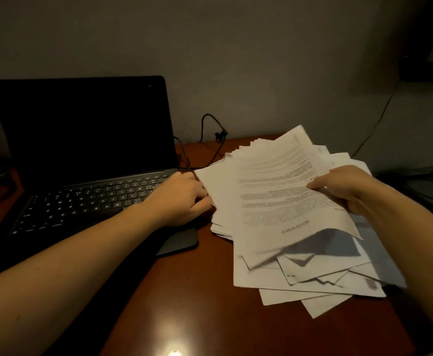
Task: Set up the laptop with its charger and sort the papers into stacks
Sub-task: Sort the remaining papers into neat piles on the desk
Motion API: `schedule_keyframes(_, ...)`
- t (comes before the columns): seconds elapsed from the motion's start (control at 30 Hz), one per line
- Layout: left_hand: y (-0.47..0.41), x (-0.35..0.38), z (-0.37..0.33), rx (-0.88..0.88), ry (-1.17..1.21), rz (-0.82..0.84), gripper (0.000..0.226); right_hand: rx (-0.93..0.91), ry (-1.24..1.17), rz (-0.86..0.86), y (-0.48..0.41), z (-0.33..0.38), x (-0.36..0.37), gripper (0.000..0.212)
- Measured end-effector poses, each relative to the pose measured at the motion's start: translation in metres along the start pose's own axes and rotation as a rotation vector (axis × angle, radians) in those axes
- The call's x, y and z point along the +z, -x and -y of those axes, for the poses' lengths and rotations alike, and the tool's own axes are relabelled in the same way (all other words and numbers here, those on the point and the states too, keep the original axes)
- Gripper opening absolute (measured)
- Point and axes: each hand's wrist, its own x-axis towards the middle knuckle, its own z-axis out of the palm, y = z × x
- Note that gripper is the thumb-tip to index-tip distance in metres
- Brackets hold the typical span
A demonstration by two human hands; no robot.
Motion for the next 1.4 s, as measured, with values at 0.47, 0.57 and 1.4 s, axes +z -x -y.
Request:
schedule_keyframes(0.47, -0.049, -0.02, -0.072, -0.784, 0.916, 0.095, 0.032, -0.026, 0.514, -0.203, -0.008, -0.044, -0.031, 0.099)
schedule_keyframes(0.57, -0.055, -0.023, -0.075, -0.827, 0.991, 0.125, 0.031, -0.006, 0.41, -0.128, -0.013, -0.056, -0.033, 0.119)
schedule_keyframes(1.4, -0.051, -0.02, -0.062, -0.783, 0.992, -0.045, 0.031, -0.013, -0.148, 0.005, -0.013, -0.041, -0.046, 0.037)
